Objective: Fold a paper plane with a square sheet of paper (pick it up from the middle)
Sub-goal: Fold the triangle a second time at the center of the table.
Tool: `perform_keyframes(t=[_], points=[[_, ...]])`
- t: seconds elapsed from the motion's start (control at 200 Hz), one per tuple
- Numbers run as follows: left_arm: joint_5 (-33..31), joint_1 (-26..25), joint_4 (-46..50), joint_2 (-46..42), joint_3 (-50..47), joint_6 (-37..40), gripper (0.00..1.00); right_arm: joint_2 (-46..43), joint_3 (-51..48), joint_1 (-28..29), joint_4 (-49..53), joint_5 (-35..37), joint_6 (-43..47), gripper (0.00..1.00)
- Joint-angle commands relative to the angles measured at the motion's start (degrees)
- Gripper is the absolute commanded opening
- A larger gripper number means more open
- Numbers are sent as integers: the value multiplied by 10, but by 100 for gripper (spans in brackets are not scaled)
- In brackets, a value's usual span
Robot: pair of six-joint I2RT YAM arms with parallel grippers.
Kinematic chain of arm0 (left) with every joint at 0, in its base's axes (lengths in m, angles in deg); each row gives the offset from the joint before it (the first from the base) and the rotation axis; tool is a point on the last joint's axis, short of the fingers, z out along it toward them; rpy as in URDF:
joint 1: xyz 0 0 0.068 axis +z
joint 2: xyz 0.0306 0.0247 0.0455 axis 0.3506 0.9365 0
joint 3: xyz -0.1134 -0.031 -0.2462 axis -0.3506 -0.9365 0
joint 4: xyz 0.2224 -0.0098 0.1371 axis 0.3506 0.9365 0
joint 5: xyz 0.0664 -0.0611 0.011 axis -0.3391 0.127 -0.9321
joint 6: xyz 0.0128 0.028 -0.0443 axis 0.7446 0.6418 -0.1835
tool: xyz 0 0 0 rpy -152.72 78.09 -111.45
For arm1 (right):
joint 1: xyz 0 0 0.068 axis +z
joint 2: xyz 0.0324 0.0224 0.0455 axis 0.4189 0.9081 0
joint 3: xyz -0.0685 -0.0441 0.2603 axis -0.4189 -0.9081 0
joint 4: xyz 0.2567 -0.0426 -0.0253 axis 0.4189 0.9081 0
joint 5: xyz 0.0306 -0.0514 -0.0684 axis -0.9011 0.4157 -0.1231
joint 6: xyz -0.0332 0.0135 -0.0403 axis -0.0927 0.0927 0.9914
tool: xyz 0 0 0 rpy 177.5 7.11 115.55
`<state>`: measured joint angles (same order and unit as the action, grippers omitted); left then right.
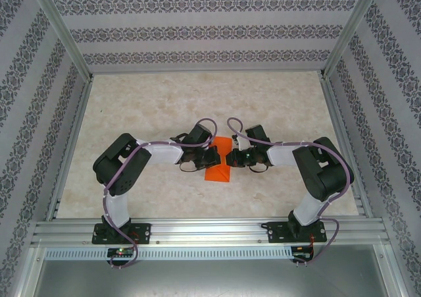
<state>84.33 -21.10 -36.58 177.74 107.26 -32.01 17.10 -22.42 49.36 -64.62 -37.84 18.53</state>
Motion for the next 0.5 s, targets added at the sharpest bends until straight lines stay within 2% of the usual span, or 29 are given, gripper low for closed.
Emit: perform_keyframes(t=[0.0,0.22,0.375,0.495], points=[[-1,7,-22,10,-12,-5,0,12,9,-3,3,11,15,5],[-3,7,-24,15,-24,-2,0,11,14,-3,9,12,13,8],[-3,7,-24,14,-28,0,0,-17,21,-3,7,0,-16,22],[-7,7,-18,10,-29,4,0,-77,24,-5,61,50,-23,28]])
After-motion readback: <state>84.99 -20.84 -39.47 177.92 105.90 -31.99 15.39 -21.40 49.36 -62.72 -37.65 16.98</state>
